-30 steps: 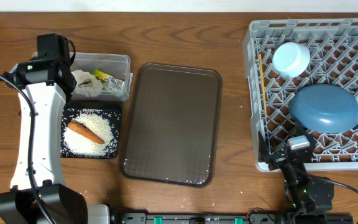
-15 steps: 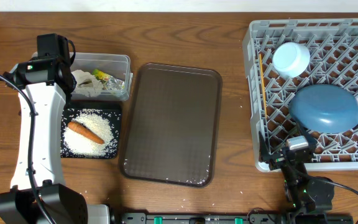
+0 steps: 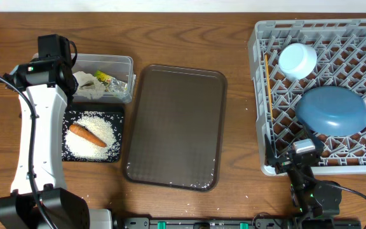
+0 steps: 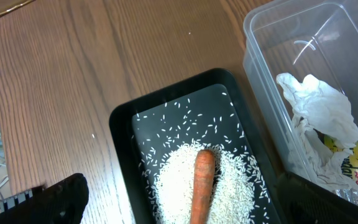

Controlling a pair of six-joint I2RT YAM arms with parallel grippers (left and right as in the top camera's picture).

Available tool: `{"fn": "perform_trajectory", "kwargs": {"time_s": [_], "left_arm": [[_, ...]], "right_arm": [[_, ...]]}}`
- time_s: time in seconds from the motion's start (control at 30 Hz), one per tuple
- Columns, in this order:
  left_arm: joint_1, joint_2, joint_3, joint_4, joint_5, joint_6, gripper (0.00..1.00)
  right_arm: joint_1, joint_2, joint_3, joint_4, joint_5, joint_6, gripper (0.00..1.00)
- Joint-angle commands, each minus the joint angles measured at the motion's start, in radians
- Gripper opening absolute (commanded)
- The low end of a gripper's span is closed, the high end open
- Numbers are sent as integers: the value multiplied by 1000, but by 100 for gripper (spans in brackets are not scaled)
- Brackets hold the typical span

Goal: Sort waste into correct bins and load items into the dishwasher rack

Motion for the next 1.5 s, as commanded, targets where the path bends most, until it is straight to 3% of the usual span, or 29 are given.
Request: {"fn": "perform_trajectory", "kwargs": {"time_s": [0.0,0.5,1.1,1.33,1.47], "left_arm": [[1,4,1,-2,-11,-9,98],[-5,-318,1,-2,-11,-9,98],[-150,-696,1,-3,-12,-8,98],[-172,-754,0,-161,19,36,98],[-210,-782,-43,-173,42,37,98]], "right_arm": [[-11,-7,-3,-4,6,-10,99],[-11,-7,-3,-4,6,-10,99],[-11,-7,-3,-4,6,-10,99],[-11,-7,-3,-4,6,-10,99],[-11,-7,-3,-4,6,-10,99]]}}
